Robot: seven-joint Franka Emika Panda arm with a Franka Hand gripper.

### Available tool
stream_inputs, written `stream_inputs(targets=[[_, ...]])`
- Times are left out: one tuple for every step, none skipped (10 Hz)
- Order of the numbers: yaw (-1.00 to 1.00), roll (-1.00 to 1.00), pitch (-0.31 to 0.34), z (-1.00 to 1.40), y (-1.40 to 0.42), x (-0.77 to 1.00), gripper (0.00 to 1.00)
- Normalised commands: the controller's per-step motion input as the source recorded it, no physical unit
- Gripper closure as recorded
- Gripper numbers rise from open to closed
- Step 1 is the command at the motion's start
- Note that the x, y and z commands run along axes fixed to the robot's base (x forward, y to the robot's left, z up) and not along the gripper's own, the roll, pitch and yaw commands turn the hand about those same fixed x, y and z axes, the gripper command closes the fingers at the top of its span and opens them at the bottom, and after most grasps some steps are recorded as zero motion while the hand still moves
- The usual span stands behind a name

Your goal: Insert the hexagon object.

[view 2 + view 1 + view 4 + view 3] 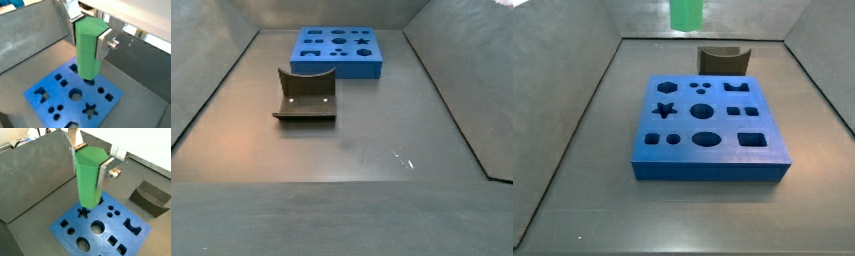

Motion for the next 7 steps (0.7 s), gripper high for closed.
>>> stream_inputs(targets=[[0.0,0.05,-0.011,-1.0,0.6,0.0,1.0],[0.0,0.05,-0.011,-1.0,0.6,0.0,1.0],[0.0,0.05,-0.011,-1.0,0.6,0.0,1.0],[0.0,0.05,-0.011,-1.0,0.6,0.0,1.0],[0.0,0.05,-0.01,-1.0,0.59,0.0,1.0],[0.0,0.04,-0.006,-1.0,0.55,0.0,1.0],[-0.14,0.02,0.0,-1.0,0.37,0.0,1.0]])
